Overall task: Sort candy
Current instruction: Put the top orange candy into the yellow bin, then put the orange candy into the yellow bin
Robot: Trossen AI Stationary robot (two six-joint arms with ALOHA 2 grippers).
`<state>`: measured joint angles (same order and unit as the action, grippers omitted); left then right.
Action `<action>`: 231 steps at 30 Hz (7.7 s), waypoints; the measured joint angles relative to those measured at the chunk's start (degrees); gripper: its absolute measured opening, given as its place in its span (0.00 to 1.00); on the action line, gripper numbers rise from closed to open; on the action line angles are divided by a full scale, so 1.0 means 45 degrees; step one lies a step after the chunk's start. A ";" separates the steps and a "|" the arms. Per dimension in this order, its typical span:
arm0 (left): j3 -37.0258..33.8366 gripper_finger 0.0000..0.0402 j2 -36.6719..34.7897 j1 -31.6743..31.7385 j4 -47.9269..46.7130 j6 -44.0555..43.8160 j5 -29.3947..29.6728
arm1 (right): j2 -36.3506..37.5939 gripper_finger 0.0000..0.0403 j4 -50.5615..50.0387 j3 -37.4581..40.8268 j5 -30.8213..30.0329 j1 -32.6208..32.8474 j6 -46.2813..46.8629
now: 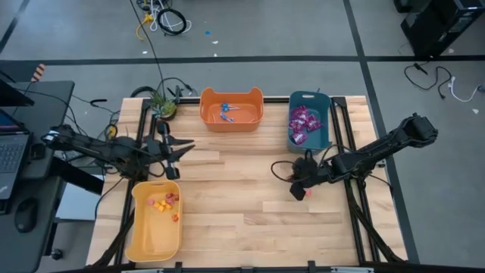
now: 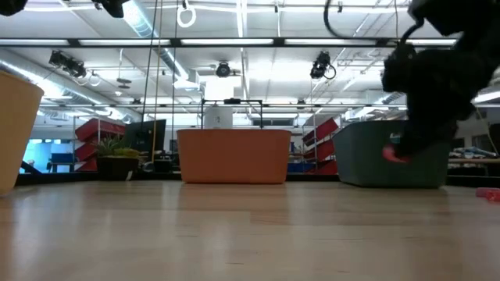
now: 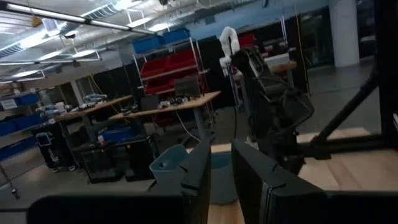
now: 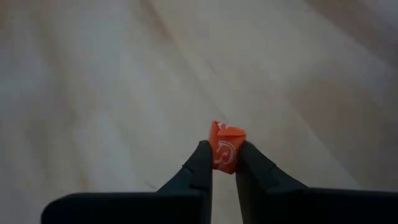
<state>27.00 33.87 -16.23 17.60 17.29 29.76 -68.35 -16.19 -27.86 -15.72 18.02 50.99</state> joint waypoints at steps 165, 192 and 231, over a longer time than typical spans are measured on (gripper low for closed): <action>0.0000 0.17 -0.2992 0.0022 -0.1518 -0.0570 0.0151 | -0.3291 0.25 -0.2616 -0.5712 0.2960 -0.0705 -0.5057; 0.0000 0.17 -0.2988 0.0024 -0.1533 -0.0566 0.0151 | -0.1541 0.28 -0.6253 -0.2365 0.1444 0.3161 -0.1733; 0.0000 0.17 -0.2988 0.0024 -0.1996 -0.0551 0.0151 | -0.3643 0.34 -0.5682 -0.2390 0.1840 0.3113 -0.1698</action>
<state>27.00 20.43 -16.12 8.61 14.81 30.44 -84.75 -41.76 -38.61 -7.45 32.03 43.35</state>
